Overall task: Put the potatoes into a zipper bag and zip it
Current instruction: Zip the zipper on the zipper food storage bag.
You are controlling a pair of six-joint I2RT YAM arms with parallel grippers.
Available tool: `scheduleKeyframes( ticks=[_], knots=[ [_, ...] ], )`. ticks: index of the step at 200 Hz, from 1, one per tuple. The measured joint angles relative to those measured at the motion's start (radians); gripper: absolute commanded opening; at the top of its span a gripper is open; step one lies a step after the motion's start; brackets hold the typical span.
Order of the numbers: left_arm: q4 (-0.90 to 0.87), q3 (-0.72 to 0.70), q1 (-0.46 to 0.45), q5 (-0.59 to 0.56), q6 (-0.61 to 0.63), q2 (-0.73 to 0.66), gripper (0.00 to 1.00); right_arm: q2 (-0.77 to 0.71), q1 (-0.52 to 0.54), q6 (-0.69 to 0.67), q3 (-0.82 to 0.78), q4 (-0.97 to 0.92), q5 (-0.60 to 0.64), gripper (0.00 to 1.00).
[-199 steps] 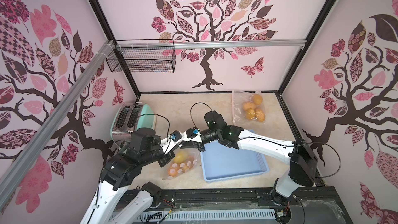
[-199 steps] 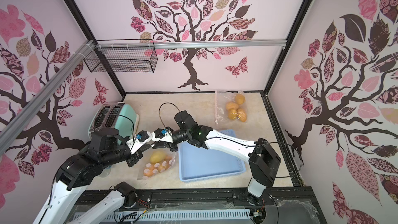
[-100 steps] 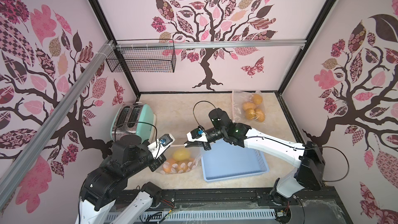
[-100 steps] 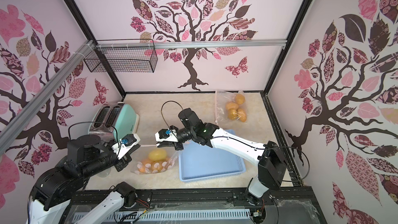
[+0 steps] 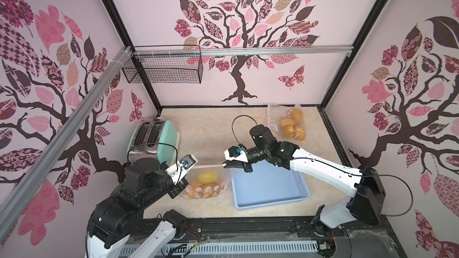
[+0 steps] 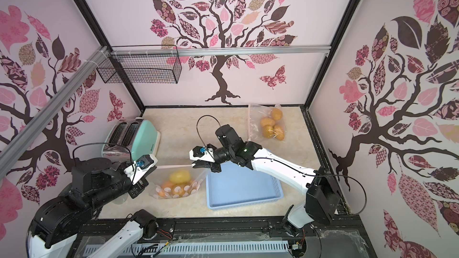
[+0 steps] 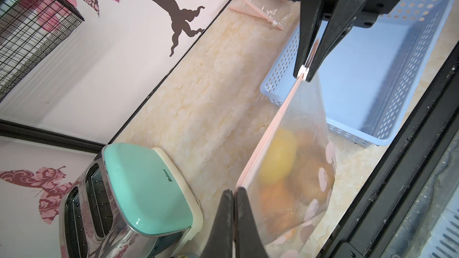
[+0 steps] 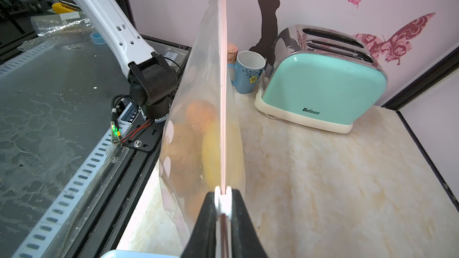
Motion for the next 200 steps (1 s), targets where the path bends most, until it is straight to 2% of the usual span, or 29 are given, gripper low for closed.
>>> scheduleKeyframes(
  ticks=[47, 129, 184, 200],
  knots=[
    [0.003, 0.000, 0.000, -0.053, 0.014, -0.019, 0.00, -0.065, -0.019, 0.051, -0.065, -0.014, 0.087, 0.10],
    [0.003, 0.000, 0.000, -0.132, 0.015, -0.034, 0.00, -0.085, -0.027, 0.089, -0.068, -0.051, 0.216, 0.10],
    [0.030, -0.014, 0.000, -0.162, -0.004, -0.041, 0.00, -0.096, -0.035, 0.134, -0.070, -0.038, 0.198, 0.08],
    [0.074, -0.035, 0.002, -0.190, -0.024, -0.044, 0.30, -0.092, -0.047, 0.202, -0.069, 0.007, 0.156, 0.08]
  ],
)
